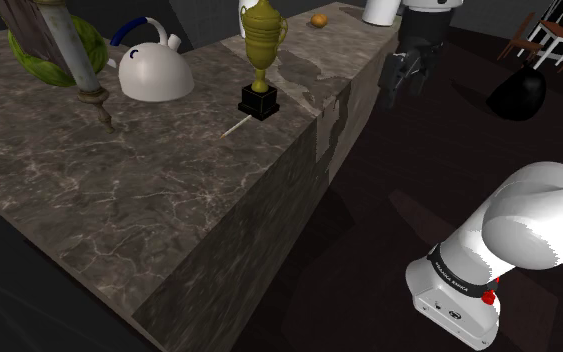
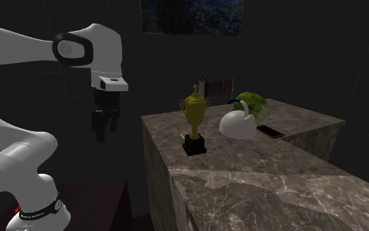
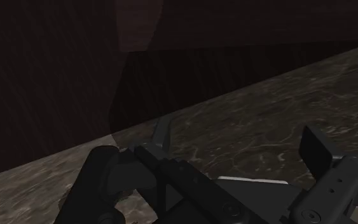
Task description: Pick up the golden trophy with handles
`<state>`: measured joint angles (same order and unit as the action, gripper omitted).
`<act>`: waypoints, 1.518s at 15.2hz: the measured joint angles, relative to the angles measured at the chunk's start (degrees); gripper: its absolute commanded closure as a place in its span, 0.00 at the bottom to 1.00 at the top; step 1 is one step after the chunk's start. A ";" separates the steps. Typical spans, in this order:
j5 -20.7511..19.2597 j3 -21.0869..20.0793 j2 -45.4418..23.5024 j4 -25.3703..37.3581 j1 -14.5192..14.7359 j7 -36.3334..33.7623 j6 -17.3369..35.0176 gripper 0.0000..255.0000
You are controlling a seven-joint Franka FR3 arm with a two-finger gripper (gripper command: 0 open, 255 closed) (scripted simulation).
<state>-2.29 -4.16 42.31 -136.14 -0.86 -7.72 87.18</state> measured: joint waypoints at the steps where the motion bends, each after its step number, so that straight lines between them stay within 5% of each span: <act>1: 0.00 0.00 0.00 0.00 0.00 0.00 0.00 0.00; 14: 1.27 -3.93 -24.49 28.14 0.61 -3.66 -2.03 0.00; 23: -0.96 -6.89 -46.33 60.14 2.29 -6.97 -11.20 0.00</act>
<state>-3.24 -11.06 -4.01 -76.00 1.43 -14.69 75.98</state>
